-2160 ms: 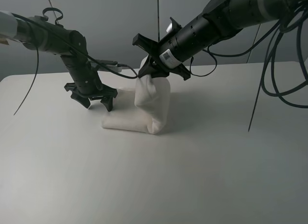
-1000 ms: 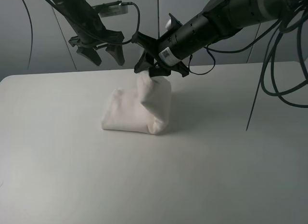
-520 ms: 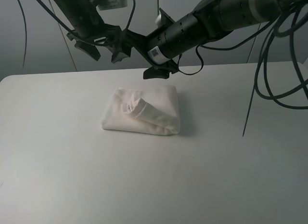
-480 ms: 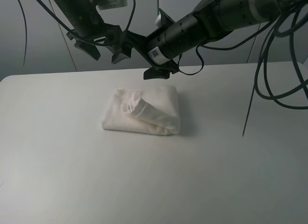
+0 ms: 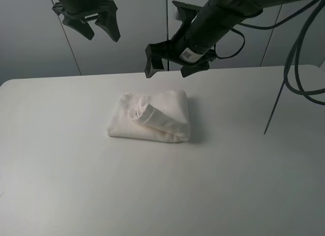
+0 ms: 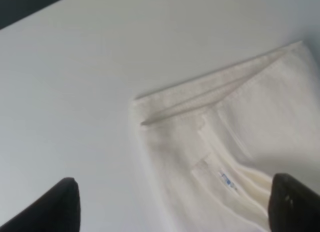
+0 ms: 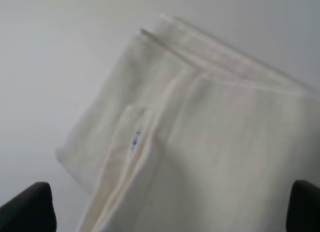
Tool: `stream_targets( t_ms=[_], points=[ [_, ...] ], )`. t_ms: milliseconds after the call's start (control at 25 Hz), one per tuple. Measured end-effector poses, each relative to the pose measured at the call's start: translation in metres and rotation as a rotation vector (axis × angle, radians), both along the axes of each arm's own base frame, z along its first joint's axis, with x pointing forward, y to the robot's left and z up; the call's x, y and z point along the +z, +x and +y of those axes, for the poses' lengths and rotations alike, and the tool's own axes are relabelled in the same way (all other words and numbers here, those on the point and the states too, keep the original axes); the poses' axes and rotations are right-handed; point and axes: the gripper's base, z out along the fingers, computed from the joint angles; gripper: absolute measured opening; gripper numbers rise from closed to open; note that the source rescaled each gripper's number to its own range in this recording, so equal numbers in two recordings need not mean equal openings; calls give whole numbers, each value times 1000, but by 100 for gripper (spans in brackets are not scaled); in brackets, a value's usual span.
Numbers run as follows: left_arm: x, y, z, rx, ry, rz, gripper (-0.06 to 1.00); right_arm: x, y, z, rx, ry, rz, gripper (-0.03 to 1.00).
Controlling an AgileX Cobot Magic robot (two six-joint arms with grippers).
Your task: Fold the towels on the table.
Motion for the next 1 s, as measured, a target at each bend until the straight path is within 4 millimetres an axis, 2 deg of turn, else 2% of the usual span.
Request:
stream_targets(
  t_ms=[200, 360, 480, 600, 760, 1000],
  points=[
    [44, -19, 13, 10, 44, -119, 97, 61, -19, -32, -6, -168, -192, 100],
    [72, -45, 26, 31, 81, -184, 97, 112, -47, -55, -21, -189, -302, 100],
    [80, -71, 38, 45, 123, -188, 97, 143, -72, -72, -40, -189, -346, 100],
    [75, -102, 50, 75, 159, -153, 97, 163, -95, -87, -56, -191, -380, 100],
    [73, -152, 70, 120, 194, -149, 97, 162, -128, -108, -77, -188, -397, 100],
    [70, -229, 94, 178, 165, -202, 97, 140, -184, -141, -92, -181, -407, 100]
  ],
)
